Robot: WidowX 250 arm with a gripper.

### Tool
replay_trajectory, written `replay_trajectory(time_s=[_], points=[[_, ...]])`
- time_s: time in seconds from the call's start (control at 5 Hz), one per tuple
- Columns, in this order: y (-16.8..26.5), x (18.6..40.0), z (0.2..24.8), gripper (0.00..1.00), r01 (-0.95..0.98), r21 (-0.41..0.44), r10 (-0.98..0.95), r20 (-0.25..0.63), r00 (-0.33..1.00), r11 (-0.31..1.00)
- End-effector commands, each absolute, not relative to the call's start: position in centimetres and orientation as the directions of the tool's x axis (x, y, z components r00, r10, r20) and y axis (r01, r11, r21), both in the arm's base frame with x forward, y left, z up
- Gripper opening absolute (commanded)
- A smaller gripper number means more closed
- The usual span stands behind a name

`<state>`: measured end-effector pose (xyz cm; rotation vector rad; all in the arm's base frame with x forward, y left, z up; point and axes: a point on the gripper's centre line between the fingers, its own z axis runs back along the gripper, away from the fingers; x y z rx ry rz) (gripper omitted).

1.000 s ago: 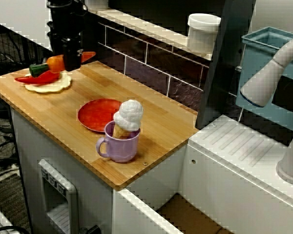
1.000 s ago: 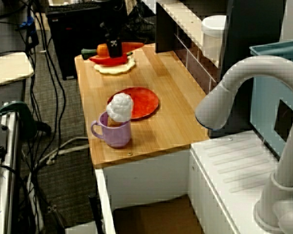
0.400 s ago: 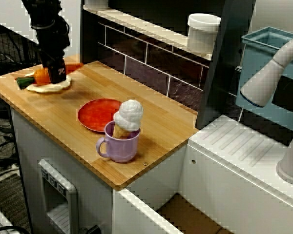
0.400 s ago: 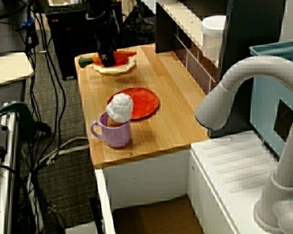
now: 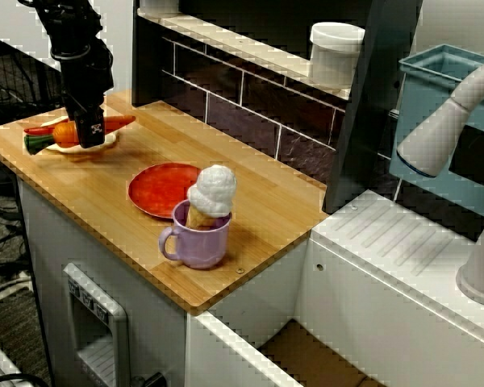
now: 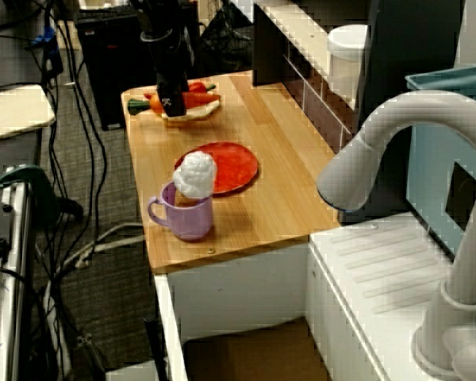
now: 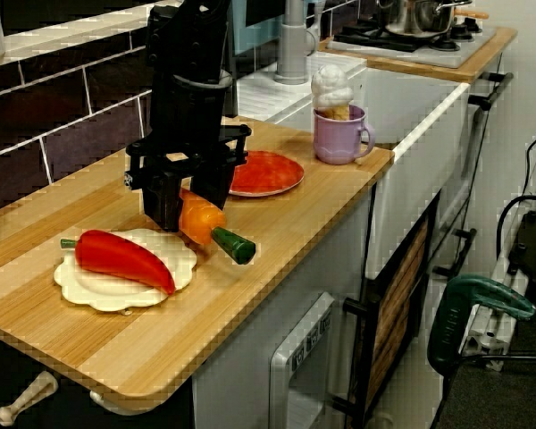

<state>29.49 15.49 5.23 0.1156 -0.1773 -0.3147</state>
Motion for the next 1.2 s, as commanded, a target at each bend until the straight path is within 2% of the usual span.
replay_trajectory(time_s=[0.0,0.6,0.8,1.0], points=[[17.4,30.5,7.3,0.00,0.283,0.199,-0.317,0.167,0.934,0.938],[18.3,30.1,6.0,0.00,0.290,0.252,-0.331,0.139,0.933,0.923],[18.1,29.7,4.9,0.81,0.310,0.279,-0.351,0.111,0.930,0.909],[18.0,29.3,4.7,1.00,0.311,0.293,-0.356,0.112,0.928,0.904]])
